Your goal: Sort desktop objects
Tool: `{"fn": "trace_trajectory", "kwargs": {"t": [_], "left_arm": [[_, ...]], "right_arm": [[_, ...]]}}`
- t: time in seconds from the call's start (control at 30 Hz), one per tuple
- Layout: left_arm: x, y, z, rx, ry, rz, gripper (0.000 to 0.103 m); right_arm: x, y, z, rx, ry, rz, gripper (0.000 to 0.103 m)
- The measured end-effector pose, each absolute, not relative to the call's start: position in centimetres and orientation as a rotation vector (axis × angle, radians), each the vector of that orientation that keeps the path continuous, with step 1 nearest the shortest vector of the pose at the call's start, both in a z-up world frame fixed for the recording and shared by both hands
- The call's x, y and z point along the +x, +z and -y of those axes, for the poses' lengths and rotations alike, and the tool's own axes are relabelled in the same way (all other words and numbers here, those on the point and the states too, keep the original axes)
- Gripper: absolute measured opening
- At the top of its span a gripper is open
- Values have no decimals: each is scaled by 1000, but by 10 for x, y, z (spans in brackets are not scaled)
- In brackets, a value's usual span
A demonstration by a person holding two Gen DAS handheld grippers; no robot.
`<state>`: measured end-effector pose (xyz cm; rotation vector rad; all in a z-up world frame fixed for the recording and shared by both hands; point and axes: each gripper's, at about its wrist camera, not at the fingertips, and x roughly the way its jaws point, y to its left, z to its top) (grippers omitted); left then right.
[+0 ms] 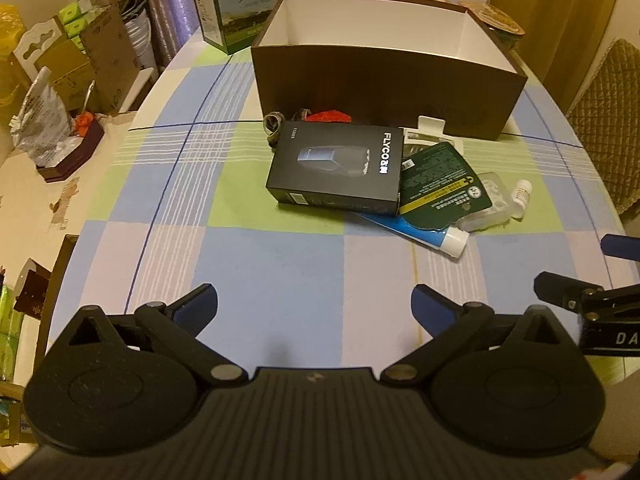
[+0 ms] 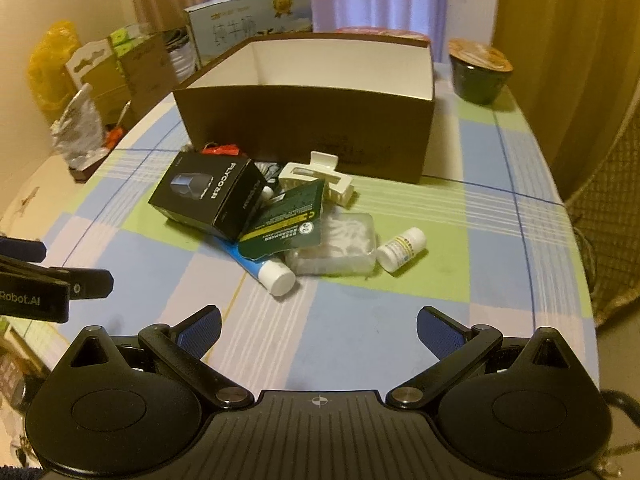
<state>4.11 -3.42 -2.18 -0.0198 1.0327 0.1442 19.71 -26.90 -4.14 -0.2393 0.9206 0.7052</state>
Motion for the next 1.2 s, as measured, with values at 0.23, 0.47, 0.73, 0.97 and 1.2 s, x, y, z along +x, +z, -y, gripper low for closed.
{"fn": "trace_trajectory", "kwargs": {"t": [0.23,0.47,0.73,0.97,1.2], "left_arm": [[37,-31,36,-53,184,-1048,102],[40,-32,37,-40,185,-1056,101],[59,-36,30,-8,132,-1059,101],[75,-40,5,1,108,-1064,101],[83,-46,-40,-7,139,-1078,101]], "right_arm": [[210,-52,273,-266,766,-928,101],[217,-55,275,-246,800,-935,101],[222,-53,272,-229,761,-921,101],[222,-54,255,-250,765,-897,101],[214,-65,217,-378,870,-822,101]]}}
